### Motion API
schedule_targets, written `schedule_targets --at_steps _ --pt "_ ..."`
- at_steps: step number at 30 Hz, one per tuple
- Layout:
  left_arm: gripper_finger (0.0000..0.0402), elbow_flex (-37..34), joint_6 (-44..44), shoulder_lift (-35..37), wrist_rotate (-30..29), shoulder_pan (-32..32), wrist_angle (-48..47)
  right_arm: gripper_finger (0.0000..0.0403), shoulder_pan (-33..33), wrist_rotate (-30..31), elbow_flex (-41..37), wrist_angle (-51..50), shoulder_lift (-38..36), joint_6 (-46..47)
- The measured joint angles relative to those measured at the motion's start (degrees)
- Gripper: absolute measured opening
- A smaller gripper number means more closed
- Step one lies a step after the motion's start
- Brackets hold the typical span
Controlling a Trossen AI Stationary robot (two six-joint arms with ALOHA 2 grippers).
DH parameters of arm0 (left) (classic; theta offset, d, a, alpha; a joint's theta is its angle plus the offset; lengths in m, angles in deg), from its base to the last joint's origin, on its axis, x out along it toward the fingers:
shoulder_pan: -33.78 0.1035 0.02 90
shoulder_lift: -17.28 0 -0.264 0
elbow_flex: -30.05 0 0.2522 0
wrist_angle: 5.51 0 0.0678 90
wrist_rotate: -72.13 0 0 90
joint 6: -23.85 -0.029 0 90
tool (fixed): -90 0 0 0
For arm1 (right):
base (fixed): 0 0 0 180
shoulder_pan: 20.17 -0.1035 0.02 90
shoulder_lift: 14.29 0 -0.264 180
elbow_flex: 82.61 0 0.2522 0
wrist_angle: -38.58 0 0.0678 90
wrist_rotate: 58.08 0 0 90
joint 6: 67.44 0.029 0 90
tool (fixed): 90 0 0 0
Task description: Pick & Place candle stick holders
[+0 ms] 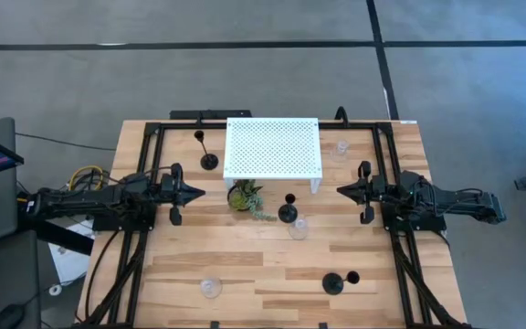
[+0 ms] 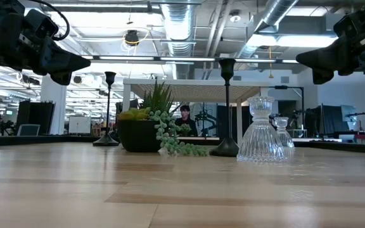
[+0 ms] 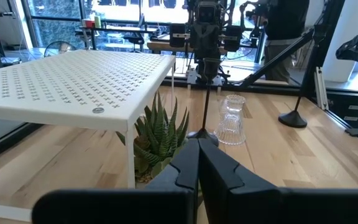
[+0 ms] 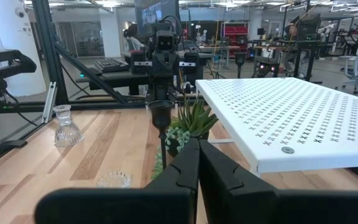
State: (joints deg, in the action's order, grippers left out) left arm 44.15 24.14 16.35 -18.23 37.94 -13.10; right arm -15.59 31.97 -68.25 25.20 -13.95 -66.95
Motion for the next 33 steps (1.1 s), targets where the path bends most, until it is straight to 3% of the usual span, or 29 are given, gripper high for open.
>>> schedule_targets --at_steps 27,33 --pt "0.0008 0.0 0.0 0.0 0.0 0.0 1.7 0.0000 -0.6 0.4 0.0 5.6 0.0 4.5" --pt "0.0008 0.0 0.7 0.0 0.0 0.0 2.8 0.0000 -0.6 2.9 0.0 5.5 0.0 4.6"
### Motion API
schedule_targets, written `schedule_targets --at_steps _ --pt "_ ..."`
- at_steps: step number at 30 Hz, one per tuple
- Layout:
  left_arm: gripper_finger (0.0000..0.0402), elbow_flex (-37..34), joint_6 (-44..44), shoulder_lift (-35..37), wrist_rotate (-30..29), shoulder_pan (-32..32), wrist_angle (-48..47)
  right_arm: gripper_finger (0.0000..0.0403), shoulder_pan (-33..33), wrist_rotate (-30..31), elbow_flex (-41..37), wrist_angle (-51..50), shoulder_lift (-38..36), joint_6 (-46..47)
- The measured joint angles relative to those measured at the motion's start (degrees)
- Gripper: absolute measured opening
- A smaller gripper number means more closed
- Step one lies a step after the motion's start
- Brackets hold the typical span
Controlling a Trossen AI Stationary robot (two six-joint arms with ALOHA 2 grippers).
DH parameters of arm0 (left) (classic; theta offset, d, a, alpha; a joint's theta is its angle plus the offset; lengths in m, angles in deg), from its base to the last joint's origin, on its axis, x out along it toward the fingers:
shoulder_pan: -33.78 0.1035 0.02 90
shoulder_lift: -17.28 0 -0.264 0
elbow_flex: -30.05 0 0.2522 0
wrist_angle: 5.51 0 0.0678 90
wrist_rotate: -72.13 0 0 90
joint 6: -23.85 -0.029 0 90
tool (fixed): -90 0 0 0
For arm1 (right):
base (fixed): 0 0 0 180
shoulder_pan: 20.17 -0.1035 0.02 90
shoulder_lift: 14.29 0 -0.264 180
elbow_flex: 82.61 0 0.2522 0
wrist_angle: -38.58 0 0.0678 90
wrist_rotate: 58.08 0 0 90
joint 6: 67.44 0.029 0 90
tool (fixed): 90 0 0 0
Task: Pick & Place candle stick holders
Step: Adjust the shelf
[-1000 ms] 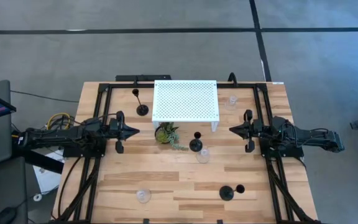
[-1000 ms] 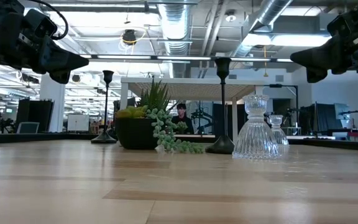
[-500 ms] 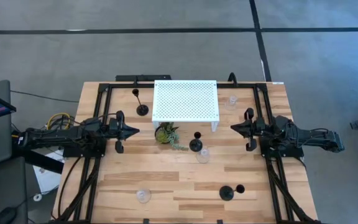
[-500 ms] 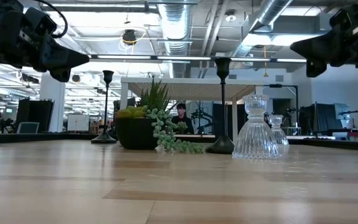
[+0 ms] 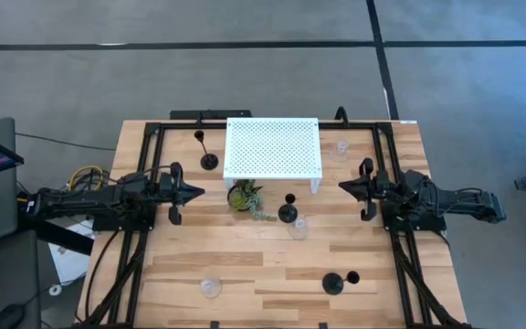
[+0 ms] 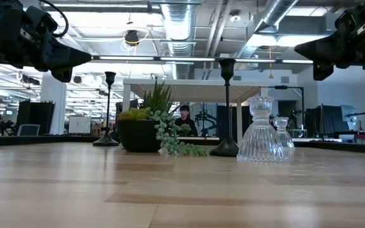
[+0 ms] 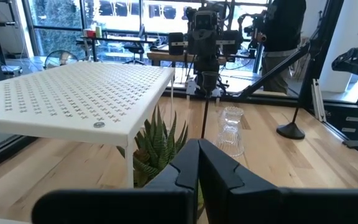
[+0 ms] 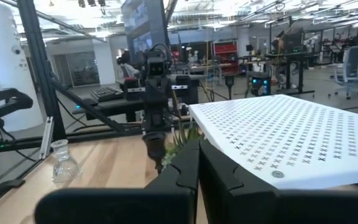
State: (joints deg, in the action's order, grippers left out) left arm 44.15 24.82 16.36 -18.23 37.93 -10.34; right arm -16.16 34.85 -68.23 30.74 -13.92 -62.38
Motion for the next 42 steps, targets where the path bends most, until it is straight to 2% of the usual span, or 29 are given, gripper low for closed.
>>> schedule_targets --at_steps 9,17,24,29,32,36,42 --pt "0.0008 0.0 0.4 -2.7 0.0 0.0 0.2 0.0000 0.0 0.1 1.2 -1.2 5.9 1.2" --pt "0.0008 0.0 0.4 -7.7 -2.2 0.0 2.5 0.0000 0.0 0.1 6.2 -1.1 16.9 4.1" --pt "0.0008 0.0 0.4 -8.7 -2.0 0.0 4.8 0.0000 -1.0 0.1 11.1 -0.8 29.1 7.2" --pt "0.0008 0.0 2.8 -8.7 0.4 0.0 9.2 0.0000 -2.6 0.0 15.9 -0.8 37.2 6.4" --pt "0.0008 0.8 5.8 -9.4 0.8 0.0 10.0 0.0000 -4.1 0.0 17.7 0.4 40.1 2.7" --pt "0.0005 3.5 6.7 -13.9 0.9 0.0 10.0 0.0000 -5.8 -0.1 18.0 3.8 41.7 -0.8" --pt "0.0006 7.5 3.7 -23.8 0.9 -1.0 10.1 0.0000 -6.3 -0.1 18.0 1.6 41.7 0.6"
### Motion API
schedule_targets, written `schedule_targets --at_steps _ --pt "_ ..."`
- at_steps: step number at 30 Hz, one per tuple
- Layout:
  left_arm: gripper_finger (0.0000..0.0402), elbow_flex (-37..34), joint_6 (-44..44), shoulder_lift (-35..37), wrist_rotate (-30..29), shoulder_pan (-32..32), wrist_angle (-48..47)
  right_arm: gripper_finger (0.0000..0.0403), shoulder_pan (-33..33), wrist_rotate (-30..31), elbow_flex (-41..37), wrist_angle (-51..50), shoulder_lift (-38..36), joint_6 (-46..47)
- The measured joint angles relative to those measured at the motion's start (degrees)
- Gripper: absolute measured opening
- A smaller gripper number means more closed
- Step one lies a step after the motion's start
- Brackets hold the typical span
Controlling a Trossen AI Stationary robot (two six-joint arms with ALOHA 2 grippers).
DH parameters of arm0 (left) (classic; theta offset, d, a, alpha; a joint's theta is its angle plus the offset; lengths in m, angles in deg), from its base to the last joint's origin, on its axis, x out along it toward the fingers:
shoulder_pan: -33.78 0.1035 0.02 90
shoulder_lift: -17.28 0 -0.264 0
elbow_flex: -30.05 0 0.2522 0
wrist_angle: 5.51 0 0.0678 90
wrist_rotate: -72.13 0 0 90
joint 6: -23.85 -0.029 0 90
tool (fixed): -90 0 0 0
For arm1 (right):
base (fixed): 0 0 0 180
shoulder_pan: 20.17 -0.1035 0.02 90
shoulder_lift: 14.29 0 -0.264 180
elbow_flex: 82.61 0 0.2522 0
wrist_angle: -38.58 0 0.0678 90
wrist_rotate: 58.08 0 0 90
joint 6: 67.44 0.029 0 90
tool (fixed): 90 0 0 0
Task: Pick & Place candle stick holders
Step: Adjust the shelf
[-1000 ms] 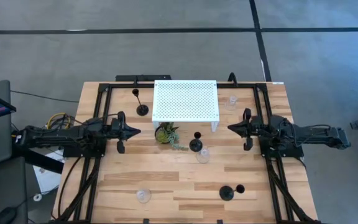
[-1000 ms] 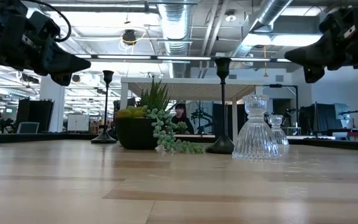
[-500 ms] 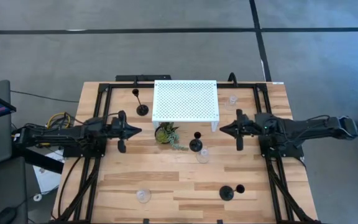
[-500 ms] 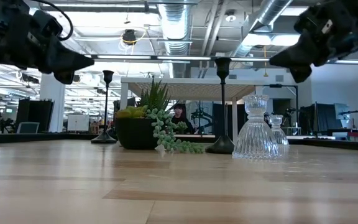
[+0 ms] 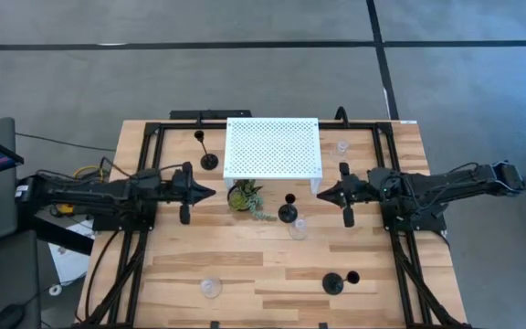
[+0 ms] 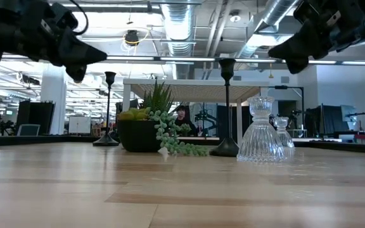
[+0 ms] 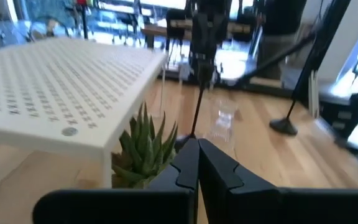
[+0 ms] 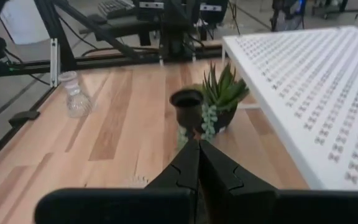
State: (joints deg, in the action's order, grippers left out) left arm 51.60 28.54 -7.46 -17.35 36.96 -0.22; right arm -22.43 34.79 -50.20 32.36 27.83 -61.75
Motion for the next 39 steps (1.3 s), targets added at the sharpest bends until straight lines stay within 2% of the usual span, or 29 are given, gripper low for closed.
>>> schedule_targets --at_steps 8,14,24,27,32,39 --pt "0.0007 2.1 -0.1 -6.9 0.4 0.0 2.5 0.0000 0.0 -1.3 0.0 0.6 7.0 3.4" --pt "0.0006 2.1 -0.1 -7.3 0.4 0.0 2.9 0.0000 -0.5 -1.5 0.0 6.4 13.2 3.4" --pt "0.0008 2.1 -0.1 -7.3 0.4 0.0 3.2 0.0004 -1.5 -1.6 0.0 13.8 19.6 4.8" --pt "0.0008 2.1 -0.1 -7.3 0.4 0.0 3.2 0.0020 -1.5 -1.5 -0.1 16.3 21.7 4.2" --pt "0.0010 2.0 -0.1 -7.3 0.4 0.0 3.3 0.0069 -1.5 -1.4 0.2 22.3 26.3 4.0" --pt "0.0012 2.0 -0.1 -7.3 0.4 0.0 3.3 0.0136 -1.7 -1.8 4.4 20.7 31.5 9.7"
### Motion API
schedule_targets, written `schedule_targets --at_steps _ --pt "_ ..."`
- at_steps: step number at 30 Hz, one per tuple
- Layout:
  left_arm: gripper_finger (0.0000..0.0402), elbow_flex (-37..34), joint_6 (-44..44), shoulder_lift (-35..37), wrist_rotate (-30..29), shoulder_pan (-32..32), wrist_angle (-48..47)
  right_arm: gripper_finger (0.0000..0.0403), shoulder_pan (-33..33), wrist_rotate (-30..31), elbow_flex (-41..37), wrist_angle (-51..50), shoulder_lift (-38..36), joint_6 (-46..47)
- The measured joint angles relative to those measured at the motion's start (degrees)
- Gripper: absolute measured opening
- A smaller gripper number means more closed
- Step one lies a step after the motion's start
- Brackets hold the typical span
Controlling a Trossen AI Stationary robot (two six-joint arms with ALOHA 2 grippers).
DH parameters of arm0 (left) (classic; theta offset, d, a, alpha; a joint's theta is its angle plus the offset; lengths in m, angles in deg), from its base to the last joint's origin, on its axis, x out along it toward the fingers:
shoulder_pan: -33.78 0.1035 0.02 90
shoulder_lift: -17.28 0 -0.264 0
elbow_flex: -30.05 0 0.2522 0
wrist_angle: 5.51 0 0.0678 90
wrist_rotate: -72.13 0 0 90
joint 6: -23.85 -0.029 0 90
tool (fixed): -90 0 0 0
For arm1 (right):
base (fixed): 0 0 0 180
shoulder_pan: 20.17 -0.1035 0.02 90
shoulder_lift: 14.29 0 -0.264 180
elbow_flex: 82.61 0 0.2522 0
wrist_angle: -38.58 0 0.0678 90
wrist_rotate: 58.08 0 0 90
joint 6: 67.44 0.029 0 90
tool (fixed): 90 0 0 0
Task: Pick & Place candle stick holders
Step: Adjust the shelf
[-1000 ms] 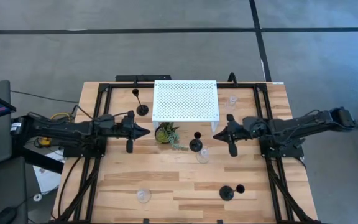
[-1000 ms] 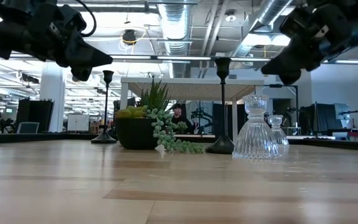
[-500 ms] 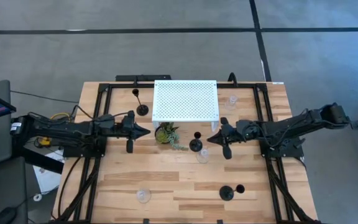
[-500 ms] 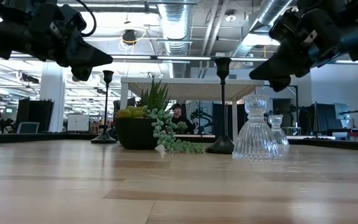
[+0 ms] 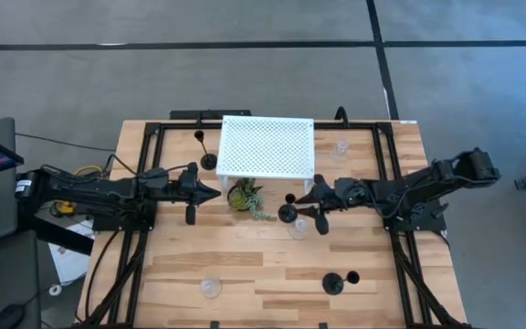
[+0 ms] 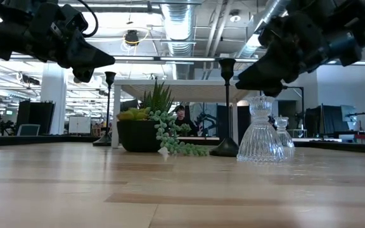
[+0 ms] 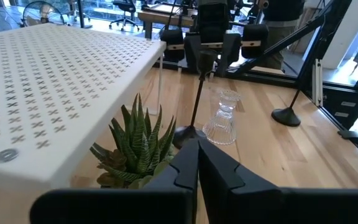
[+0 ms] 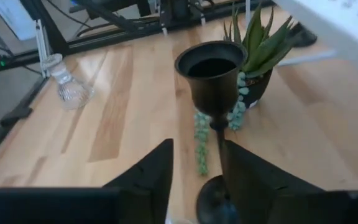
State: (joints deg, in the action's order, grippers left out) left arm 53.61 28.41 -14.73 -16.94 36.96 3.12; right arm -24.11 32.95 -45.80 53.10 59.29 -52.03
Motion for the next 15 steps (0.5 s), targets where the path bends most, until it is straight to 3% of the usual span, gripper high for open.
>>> schedule_targets --at_steps 3,7,15 --pt "0.0012 0.0 0.2 0.0 0.0 0.0 0.0 0.0145 -1.4 -0.6 2.3 -4.8 -0.2 3.4" --pt "0.0012 0.0 0.3 0.0 0.0 0.0 0.0 0.0125 -4.4 2.9 4.8 -12.1 -2.8 3.6" --pt "0.0012 0.0 0.4 0.0 0.0 0.0 0.0 0.0048 -10.2 20.1 5.5 -21.6 -8.5 4.6"
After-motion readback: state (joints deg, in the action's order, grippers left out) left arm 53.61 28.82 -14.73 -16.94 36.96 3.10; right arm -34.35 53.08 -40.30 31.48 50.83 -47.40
